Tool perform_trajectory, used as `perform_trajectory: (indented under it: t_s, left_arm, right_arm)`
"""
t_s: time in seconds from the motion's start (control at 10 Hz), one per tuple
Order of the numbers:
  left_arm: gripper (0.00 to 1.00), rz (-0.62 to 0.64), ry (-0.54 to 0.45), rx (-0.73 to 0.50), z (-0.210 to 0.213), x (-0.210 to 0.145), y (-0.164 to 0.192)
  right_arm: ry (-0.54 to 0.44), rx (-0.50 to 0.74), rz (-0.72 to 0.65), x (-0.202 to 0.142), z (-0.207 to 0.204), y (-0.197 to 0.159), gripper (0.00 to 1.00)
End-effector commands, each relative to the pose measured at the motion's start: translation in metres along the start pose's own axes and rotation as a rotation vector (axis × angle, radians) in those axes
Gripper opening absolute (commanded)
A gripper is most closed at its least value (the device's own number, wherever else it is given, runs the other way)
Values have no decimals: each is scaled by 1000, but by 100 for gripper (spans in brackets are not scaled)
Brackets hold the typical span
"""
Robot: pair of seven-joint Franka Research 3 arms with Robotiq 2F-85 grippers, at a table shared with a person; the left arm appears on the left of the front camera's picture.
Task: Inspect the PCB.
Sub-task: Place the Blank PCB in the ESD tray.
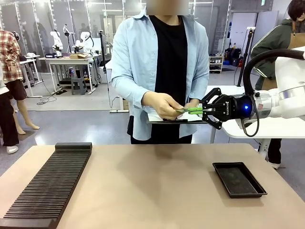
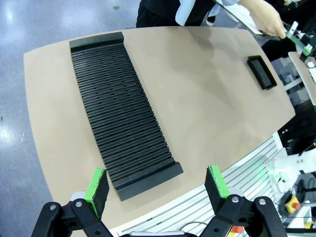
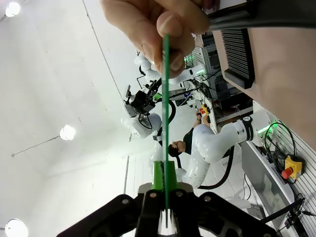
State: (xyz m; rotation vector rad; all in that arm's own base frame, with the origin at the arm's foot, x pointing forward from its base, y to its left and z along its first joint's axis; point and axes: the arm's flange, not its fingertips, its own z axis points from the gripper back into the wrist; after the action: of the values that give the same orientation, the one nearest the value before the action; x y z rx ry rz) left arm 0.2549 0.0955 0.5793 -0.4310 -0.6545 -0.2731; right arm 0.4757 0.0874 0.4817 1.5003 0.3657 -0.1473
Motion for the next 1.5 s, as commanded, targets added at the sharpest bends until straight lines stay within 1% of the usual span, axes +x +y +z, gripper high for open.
perform_trajectory:
  t_s: [0.0,1.4]
  left_arm:
    - [100,14,5,18,0,-1,-2]
    - [100,14,5,18,0,-1,-2]
  right_arm:
    - [-2,-3,7,-2,-1,3,0]
    - [-2,-3,7,-2,-1,3,0]
